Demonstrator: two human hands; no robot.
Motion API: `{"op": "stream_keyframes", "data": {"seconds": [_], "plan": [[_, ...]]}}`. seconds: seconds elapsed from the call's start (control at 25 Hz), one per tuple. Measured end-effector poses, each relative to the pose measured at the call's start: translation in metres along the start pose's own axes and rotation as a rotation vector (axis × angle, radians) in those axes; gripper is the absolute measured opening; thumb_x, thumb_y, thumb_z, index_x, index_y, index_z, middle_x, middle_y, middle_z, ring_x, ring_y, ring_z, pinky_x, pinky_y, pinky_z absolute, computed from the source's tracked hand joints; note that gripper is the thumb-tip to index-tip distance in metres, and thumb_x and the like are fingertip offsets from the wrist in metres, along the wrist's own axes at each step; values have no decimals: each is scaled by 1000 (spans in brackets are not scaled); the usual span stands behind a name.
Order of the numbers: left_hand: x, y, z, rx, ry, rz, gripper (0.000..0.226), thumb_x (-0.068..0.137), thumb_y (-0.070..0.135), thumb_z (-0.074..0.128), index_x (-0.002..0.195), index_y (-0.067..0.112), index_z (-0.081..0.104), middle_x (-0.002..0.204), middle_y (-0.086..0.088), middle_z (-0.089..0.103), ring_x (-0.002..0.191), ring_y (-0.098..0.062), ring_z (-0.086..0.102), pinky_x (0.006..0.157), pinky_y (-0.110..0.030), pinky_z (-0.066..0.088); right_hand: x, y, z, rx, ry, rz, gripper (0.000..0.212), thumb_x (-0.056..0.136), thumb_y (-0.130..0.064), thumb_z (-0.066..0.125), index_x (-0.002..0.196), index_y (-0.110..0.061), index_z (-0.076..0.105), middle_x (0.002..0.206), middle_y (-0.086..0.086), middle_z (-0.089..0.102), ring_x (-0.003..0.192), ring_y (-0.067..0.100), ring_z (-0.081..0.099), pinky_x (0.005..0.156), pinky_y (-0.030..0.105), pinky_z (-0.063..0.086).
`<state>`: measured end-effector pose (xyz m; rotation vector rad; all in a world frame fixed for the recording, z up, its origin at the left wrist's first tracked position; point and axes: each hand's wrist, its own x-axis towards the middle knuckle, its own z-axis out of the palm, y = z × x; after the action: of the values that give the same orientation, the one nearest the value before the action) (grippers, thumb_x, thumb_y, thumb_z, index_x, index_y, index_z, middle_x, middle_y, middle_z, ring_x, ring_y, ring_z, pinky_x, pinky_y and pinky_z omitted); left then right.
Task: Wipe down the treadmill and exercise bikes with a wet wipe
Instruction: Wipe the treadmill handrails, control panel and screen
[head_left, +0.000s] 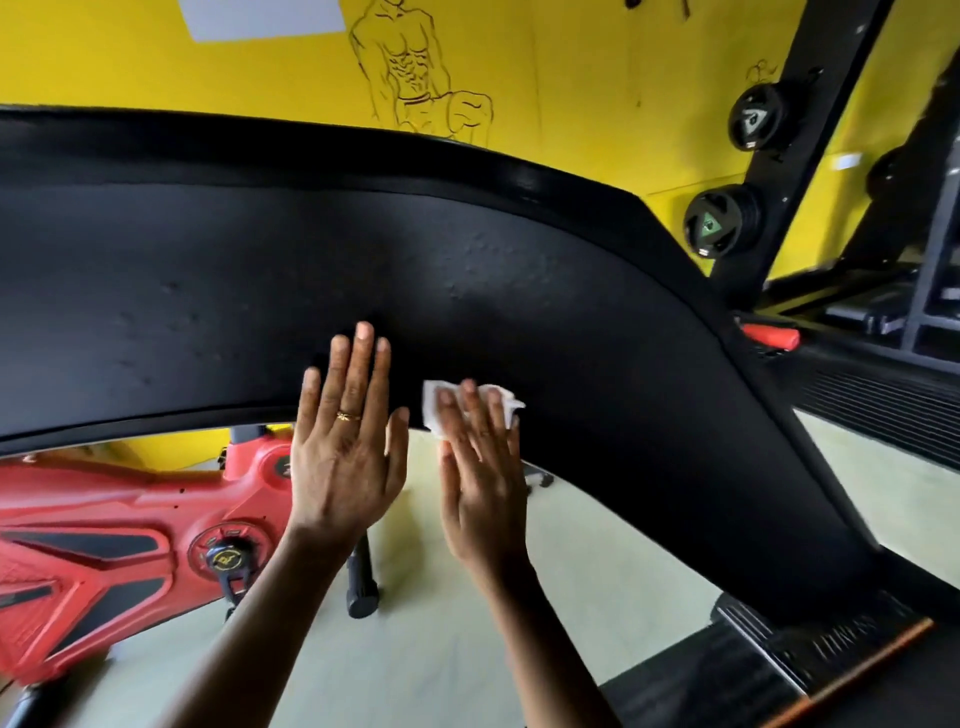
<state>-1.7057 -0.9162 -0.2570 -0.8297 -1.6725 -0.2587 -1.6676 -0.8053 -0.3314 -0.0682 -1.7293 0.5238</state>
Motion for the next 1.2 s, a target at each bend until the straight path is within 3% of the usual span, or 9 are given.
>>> {"op": "stream_keyframes", "data": {"seconds": [0.2,0.28,0.48,0.56,0.72,0.96,1.04,1.12,1.2], "plan": [[8,56,29,-48,-78,136,52,94,21,41,143,4,37,152,-11,24,146,-18,7,117,-38,8,-46,92,-22,190,256,689,52,100,-48,21,145,-22,18,155,-3,10,145,5,2,117,44,12],[9,70,39,-16,-93,139,54,94,23,41,144,5,35,153,-11,23,146,-18,5,118,-38,5,-48,99,-25,308,262,877,51,97,-46,22,143,-26,12,156,-5,4,145,6,-2,118,38,7],[8,75,46,49,-53,93,54,96,28,36,145,5,33,152,-11,23,146,-17,2,117,-38,2,-56,76,-20,254,147,500,52,102,-44,23,147,-18,24,156,-8,9,147,13,3,117,43,12],[8,76,46,51,-60,98,55,97,30,35,145,5,31,153,-11,22,146,-17,0,118,-38,0,-16,105,-36,314,255,568,51,100,-49,22,145,-24,19,156,-7,5,146,15,2,118,44,10],[8,77,49,52,-67,102,55,97,29,35,146,5,30,153,-12,22,146,-19,1,118,-39,0,67,148,-75,297,332,802,47,104,-26,30,148,-15,19,158,5,6,146,22,1,118,43,10],[7,78,50,62,-24,86,55,96,28,38,146,6,31,153,-12,22,146,-18,4,118,-38,2,-54,68,-24,226,20,311,48,103,-36,23,150,-35,10,159,-13,0,147,15,0,119,31,5],[7,77,48,60,-34,93,55,96,28,36,146,6,31,155,-9,15,146,-18,3,118,-38,1,-24,100,-35,290,128,434,50,103,-39,24,149,-21,17,159,-1,6,147,17,4,119,35,6],[9,78,47,54,-46,91,55,96,28,36,146,6,30,157,-7,10,147,-19,2,118,-38,0,37,128,-56,335,364,742,50,103,-29,31,146,-6,21,156,15,9,146,26,8,118,45,11],[9,80,45,20,-67,75,56,95,27,36,146,5,31,156,-9,14,146,-17,0,118,-37,0,85,112,-57,326,416,758,50,103,-26,30,145,0,22,154,21,12,145,32,10,117,50,13]]}}
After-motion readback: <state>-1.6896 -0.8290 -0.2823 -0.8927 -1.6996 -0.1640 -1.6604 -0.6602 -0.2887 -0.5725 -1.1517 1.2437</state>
